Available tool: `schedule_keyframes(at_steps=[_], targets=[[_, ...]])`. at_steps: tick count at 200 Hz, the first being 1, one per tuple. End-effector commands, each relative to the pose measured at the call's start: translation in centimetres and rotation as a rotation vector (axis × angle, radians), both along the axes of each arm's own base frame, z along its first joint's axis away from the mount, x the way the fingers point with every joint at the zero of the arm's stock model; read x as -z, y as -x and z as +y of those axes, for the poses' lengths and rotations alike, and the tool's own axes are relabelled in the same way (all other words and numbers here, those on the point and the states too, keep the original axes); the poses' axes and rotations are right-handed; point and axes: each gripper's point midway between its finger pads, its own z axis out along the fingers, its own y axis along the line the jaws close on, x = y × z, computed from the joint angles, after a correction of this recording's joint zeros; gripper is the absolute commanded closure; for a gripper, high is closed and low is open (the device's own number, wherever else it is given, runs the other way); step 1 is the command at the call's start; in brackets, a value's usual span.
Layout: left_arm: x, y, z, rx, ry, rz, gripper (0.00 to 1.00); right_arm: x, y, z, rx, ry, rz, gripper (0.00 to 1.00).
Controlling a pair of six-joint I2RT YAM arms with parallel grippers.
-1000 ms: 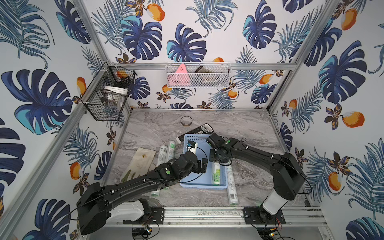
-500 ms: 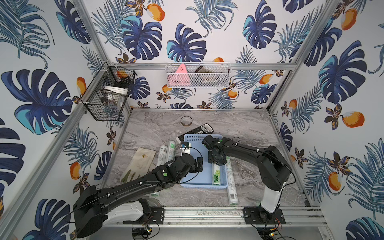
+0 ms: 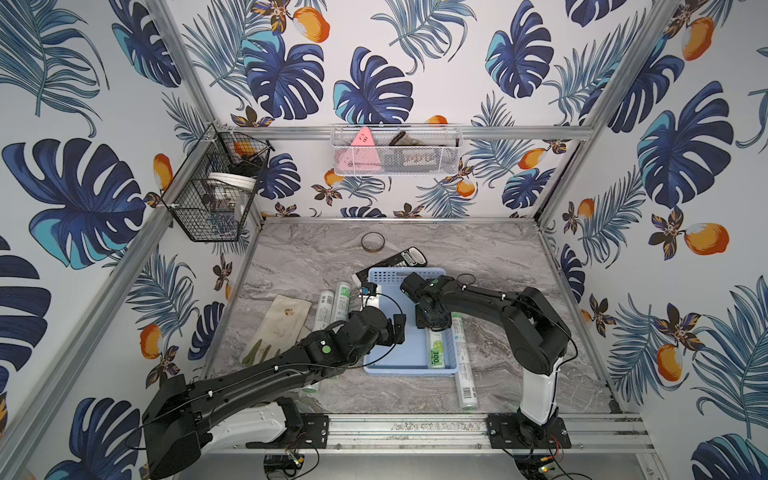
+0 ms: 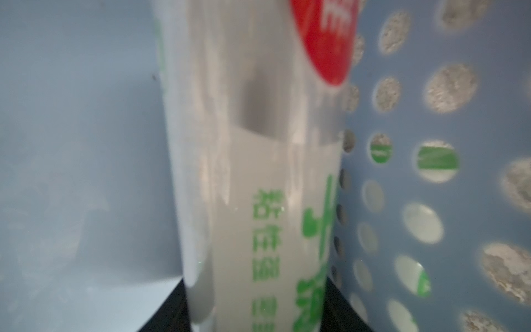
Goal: Put the plastic wrap into the basket
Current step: Place the plastic wrap in the basket, then pick up the plastic wrap from the center of the board.
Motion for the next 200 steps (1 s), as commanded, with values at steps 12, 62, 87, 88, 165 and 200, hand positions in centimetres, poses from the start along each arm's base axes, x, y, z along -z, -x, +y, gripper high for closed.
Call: schedule_keyframes(at_steps=[12,62,87,88,165,200], targets=[[-0.3,0.0,-0.2,0.009,0.001,0.001,0.01,-1.4,-0.1,-0.8,-0.013,0.048,-0.034,0.36],[-0.3,0.0,-0.9,0.03,0.015,0.008,0.01,-2.9,0.1,-1.0,-0.005,0.027,-0.063,0.34],[-0.3,0.0,-1.1,0.037,0.012,0.01,0.01,-3.8,0.1,-1.1,0.004,0.012,-0.087,0.35],[-0.3,0.0,-1.2,0.038,0.012,0.01,0.01,-3.8,0.1,-1.1,0.003,0.012,-0.087,0.35],[-0.1,0.8,-5.2,0.207,0.023,0.032,0.01,-12.7,0.9,-3.0,0.052,-0.177,-0.332,0.36],[0.8,1.9,-9.3,0.338,-0.025,0.062,0.01,-12.0,2.4,-8.7,0.172,-0.286,-0.312,0.36]])
